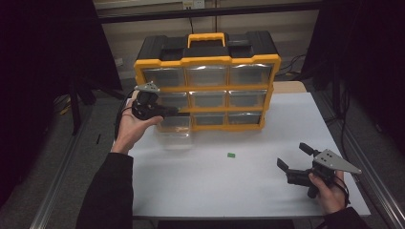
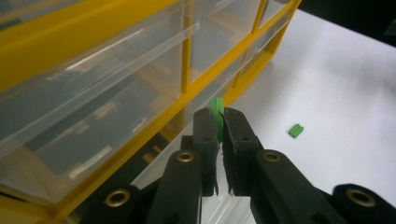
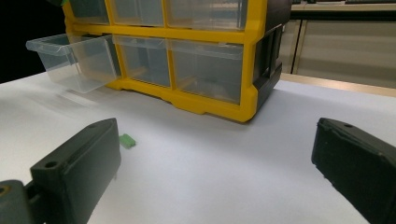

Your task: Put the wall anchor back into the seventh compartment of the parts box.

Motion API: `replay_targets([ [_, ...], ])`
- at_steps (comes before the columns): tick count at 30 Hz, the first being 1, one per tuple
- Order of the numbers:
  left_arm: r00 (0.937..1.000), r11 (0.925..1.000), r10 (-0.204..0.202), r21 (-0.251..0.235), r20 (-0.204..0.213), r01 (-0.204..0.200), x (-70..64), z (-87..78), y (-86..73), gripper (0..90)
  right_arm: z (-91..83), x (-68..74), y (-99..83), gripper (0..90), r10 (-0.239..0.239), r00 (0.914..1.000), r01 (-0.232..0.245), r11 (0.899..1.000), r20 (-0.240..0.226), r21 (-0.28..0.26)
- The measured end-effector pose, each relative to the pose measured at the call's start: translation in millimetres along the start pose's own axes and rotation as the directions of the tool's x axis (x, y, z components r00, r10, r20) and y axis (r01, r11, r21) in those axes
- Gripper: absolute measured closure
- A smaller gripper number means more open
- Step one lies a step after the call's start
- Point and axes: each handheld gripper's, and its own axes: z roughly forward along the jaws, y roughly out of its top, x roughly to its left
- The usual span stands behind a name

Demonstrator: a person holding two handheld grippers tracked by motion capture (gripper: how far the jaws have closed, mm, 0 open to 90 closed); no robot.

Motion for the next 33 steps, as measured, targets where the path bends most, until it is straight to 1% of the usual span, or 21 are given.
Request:
replay_targets([
  [2, 0.9999, 0.9998, 0.011, 0.019, -0.013, -0.011, 0.0, -0.2, 2.6, 84.7, 0.0, 0.1, 0.0, 0.9, 0.001, 1.0, -0.001, 1.0, -0.001, 0.001],
  [7, 0.9994, 0.9971, 0.027, 0.071, -0.019, -0.026, 0.4, 2.9, 7.8, 84.8, 0.2, 0.3, 0.0, 0.9, 0.0, 1.0, 0.0, 1.0, 0.001, 0.003],
  [9, 0.9986, 0.9932, 0.051, 0.105, -0.014, -0.049, 0.8, 5.6, 7.6, 84.8, 0.1, 0.2, -0.1, 0.9, 0.0, 1.0, 0.0, 1.0, 0.001, 0.004],
  [11, 0.9985, 0.9911, 0.055, 0.121, -0.004, -0.054, 0.1, 7.2, 6.6, 84.7, 0.1, 0.1, -0.1, 0.9, -0.001, 1.0, 0.001, 1.0, 0.001, 0.004],
  [12, 0.9978, 0.9896, 0.065, 0.129, -0.009, -0.063, -0.2, 7.6, 6.2, 84.7, 0.2, 0.1, -0.1, 0.9, 0.0, 1.0, 0.0, 1.0, 0.002, 0.003],
  [15, 0.997, 0.9833, 0.077, 0.165, 0.008, -0.078, -0.3, 8.3, 5.7, 84.7, 0.2, 0.1, -0.1, 0.9, 0.001, 1.0, -0.001, 1.0, 0.003, 0.003],
  [16, 0.9974, 0.9831, 0.071, 0.169, 0.002, -0.071, -1.4, 9.0, 5.2, 84.8, 0.2, 0.1, -0.1, 0.9, 0.0, 1.0, 0.0, 1.0, 0.002, 0.004],
  [19, 0.9973, 0.979, 0.072, 0.19, 0.017, -0.074, -2.0, 10.0, 3.4, 84.7, 0.3, 0.1, -0.1, 0.9, 0.001, 1.0, -0.001, 1.0, 0.003, 0.004],
  [21, 0.9935, 0.971, 0.114, 0.212, 0.0, -0.111, -0.9, 9.4, 2.5, 84.7, 0.2, 0.1, -0.2, 0.9, 0.001, 1.0, -0.001, 1.0, 0.004, 0.005],
  [22, 0.9968, 0.9767, 0.08, 0.199, 0.007, -0.08, -2.7, 11.7, 1.0, 84.8, 0.2, 0.1, -0.1, 0.9, 0.001, 1.0, -0.001, 1.0, 0.004, 0.004],
  [23, 0.9969, 0.974, 0.075, 0.213, 0.022, -0.078, -2.4, 13.0, 0.0, 84.7, 0.2, 0.0, -0.2, 0.9, 0.001, 1.0, -0.001, 1.0, 0.004, 0.004],
  [24, 0.9947, 0.9641, 0.101, 0.245, 0.014, -0.102, -1.6, 14.2, -0.7, 84.7, 0.2, 0.1, -0.2, 0.9, 0.0, 1.0, 0.0, 1.0, 0.004, 0.005],
  [25, 0.9934, 0.9586, 0.112, 0.261, 0.024, -0.115, -0.8, 15.1, -1.1, 84.7, 0.3, 0.1, -0.2, 0.9, 0.0, 1.0, 0.0, 1.0, 0.002, 0.005],
  [26, 0.9962, 0.9627, 0.086, 0.256, 0.017, -0.087, -2.8, 18.1, -2.7, 84.8, 0.4, 0.1, -0.2, 0.9, 0.0, 1.0, 0.0, 1.0, 0.002, 0.005],
  [27, 0.9938, 0.9528, 0.108, 0.282, 0.028, -0.111, -1.4, 18.8, -2.3, 84.7, 0.4, 0.0, -0.2, 0.9, 0.0, 1.0, 0.0, 1.0, 0.003, 0.006],
  [28, 0.9963, 0.9577, 0.084, 0.275, 0.021, -0.086, -3.4, 21.3, -3.5, 84.7, 0.5, -0.1, -0.2, 0.9, 0.0, 1.0, 0.0, 1.0, 0.003, 0.005],
  [29, 0.9932, 0.9478, 0.11, 0.297, 0.036, -0.116, -2.5, 22.4, -2.8, 84.7, 0.5, -0.1, -0.2, 0.9, 0.0, 1.0, 0.0, 1.0, 0.003, 0.005],
  [30, 0.991, 0.935, 0.128, 0.329, 0.039, -0.134, -2.4, 22.8, -2.4, 84.7, 0.4, -0.1, -0.2, 0.9, 0.0, 1.0, 0.0, 1.0, 0.003, 0.005],
  [31, 0.9961, 0.9466, 0.085, 0.31, 0.022, -0.088, -5.6, 25.4, -3.8, 84.7, 0.3, 0.0, -0.2, 0.9, 0.0, 1.0, 0.0, 1.0, 0.003, 0.006],
  [32, 0.9931, 0.9383, 0.111, 0.325, 0.037, -0.117, -3.4, 27.2, -3.4, 84.7, 0.3, 0.0, -0.2, 0.9, 0.0, 1.0, 0.0, 1.0, 0.003, 0.006],
  [33, 0.995, 0.9408, 0.095, 0.324, 0.031, -0.099, -3.9, 28.7, -4.1, 84.7, 0.4, 0.0, -0.2, 0.9, 0.0, 1.0, 0.0, 1.0, 0.002, 0.006],
])
